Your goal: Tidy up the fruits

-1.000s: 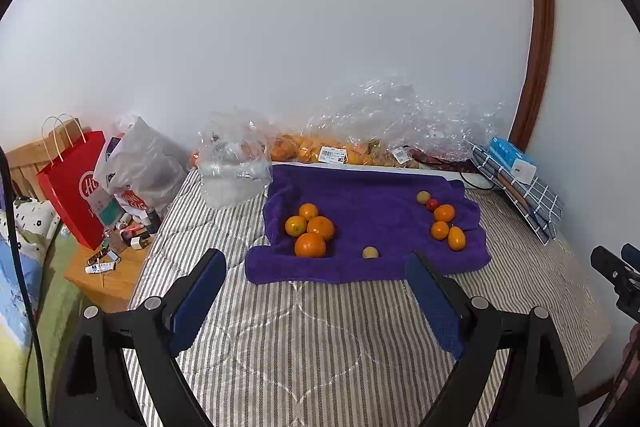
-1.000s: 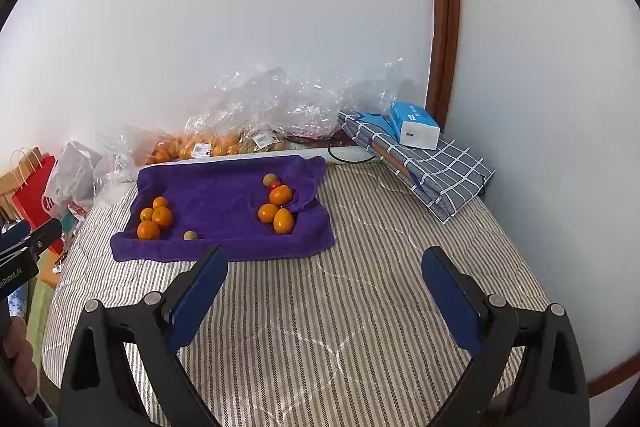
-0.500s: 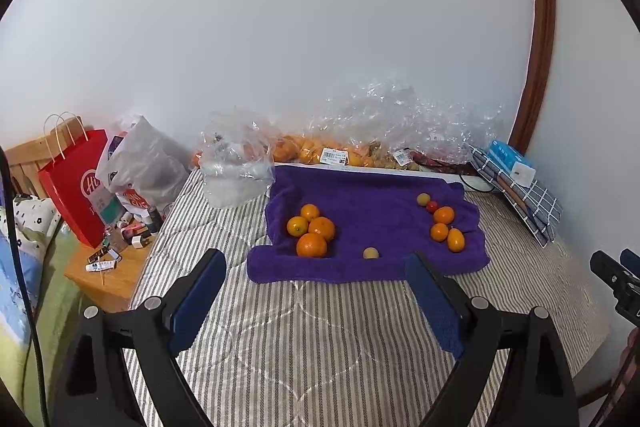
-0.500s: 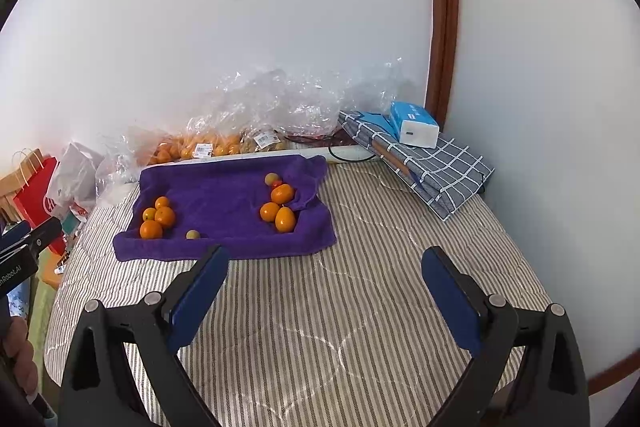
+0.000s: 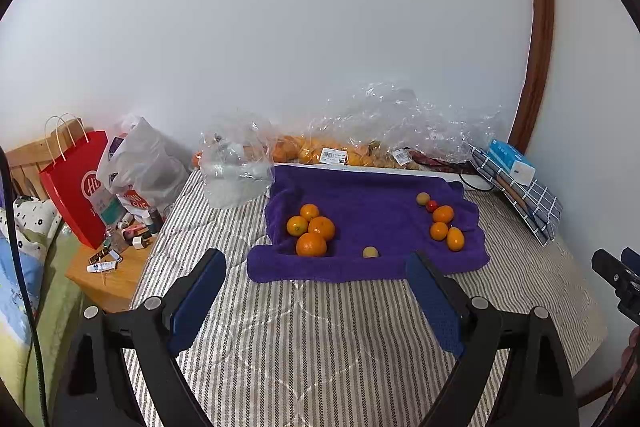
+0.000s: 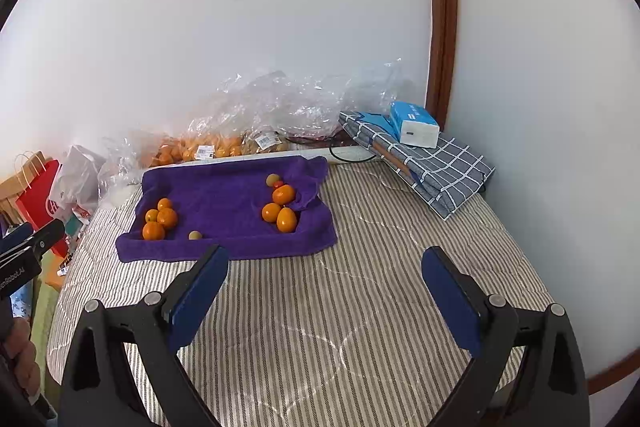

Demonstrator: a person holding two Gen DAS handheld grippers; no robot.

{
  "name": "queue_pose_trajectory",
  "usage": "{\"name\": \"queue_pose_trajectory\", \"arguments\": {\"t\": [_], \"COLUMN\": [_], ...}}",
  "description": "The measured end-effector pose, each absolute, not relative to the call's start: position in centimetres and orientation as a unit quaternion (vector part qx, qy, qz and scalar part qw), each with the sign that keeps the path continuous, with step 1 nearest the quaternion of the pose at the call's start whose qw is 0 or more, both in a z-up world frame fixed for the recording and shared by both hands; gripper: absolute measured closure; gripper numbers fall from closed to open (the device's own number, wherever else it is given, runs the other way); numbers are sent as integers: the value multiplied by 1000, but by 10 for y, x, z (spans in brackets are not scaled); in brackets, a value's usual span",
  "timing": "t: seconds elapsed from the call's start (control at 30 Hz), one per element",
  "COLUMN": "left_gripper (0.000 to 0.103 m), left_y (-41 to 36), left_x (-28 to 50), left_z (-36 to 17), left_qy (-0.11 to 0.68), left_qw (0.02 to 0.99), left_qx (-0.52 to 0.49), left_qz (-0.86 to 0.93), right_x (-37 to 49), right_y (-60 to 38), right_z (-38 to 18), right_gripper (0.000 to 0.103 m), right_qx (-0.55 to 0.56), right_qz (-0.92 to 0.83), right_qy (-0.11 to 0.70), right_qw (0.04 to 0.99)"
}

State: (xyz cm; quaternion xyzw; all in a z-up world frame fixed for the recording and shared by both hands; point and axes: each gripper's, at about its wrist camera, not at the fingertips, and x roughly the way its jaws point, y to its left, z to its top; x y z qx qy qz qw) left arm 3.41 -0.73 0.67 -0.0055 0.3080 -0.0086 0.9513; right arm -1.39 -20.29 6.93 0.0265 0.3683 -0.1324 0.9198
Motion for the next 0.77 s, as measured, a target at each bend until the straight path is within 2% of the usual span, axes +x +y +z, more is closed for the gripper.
{"name": "queue_pose_trajectory", "arguments": {"t": [0.77], "left_gripper": [11], "left_y": [-8], "left_x": [34], "left_z": [6], "left_qy": [313], "left_qw": [950], "left_qx": [4], "left_qz": [-7], "right_x": [-13], "right_y": [-201], "right_z": [66], "right_gripper": [7], "right_qx": [27], "right_qz": [-127], "right_qy": [371], "right_qw": [919]}}
